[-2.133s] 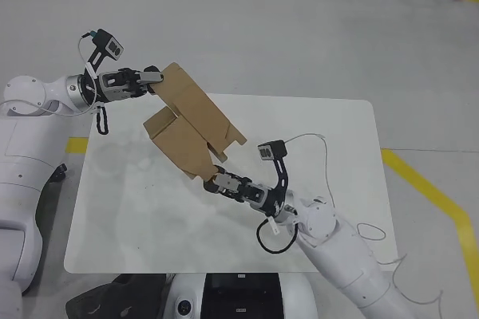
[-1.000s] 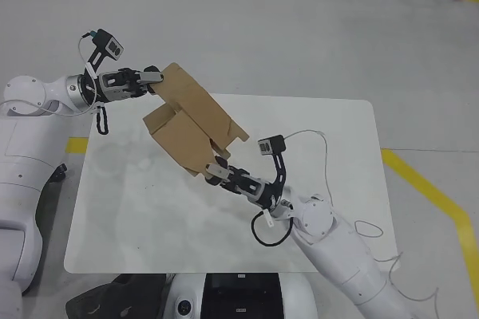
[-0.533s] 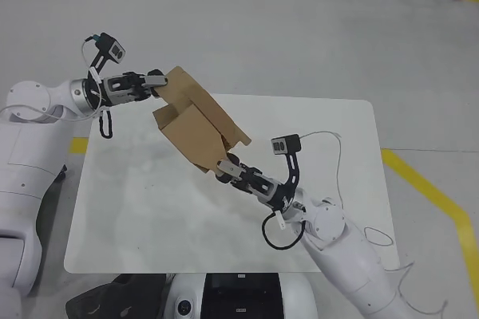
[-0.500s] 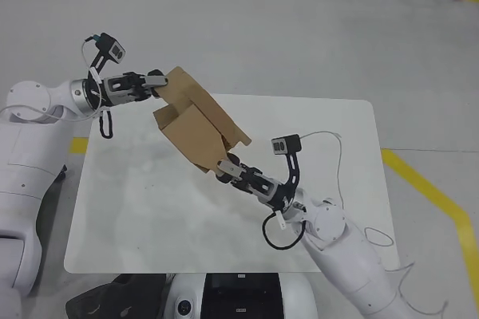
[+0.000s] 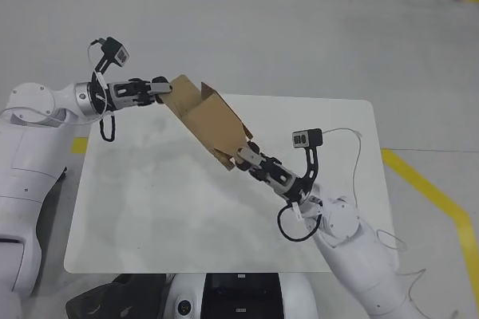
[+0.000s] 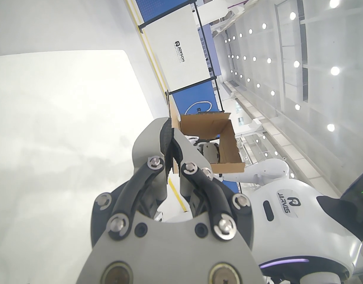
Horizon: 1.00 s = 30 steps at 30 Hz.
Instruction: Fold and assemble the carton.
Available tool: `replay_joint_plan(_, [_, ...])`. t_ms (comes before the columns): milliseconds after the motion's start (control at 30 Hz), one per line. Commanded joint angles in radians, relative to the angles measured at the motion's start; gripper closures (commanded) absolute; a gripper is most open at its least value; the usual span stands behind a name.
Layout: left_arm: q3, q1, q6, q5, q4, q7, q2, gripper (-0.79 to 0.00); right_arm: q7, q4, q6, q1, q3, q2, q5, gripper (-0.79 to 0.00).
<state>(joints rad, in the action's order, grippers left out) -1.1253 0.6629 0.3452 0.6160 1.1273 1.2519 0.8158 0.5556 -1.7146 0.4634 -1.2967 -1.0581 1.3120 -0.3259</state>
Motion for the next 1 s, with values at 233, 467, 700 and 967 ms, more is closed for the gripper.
replay_joint_plan(233, [-0.005,0.002,-0.004,-0.011,0.002,0.013,0.004,0.0,-0.035,0.015,-0.044,0.006,-0.029,-0.001,-0.009,0.0])
replay_joint_plan(467, [-0.009,0.002,-0.009,-0.026,0.003,0.002,0.008,0.0,-0.025,0.011,-0.055,0.006,-0.017,0.001,-0.028,-0.166])
replay_joint_plan(700, [-0.015,0.006,-0.013,-0.033,0.005,-0.007,0.012,0.0,-0.02,0.02,-0.061,0.018,0.016,0.008,-0.033,-0.277])
replay_joint_plan(967, [-0.024,0.01,-0.016,-0.037,0.006,-0.011,0.015,0.0,-0.024,0.035,-0.066,0.04,0.053,0.017,-0.03,-0.252])
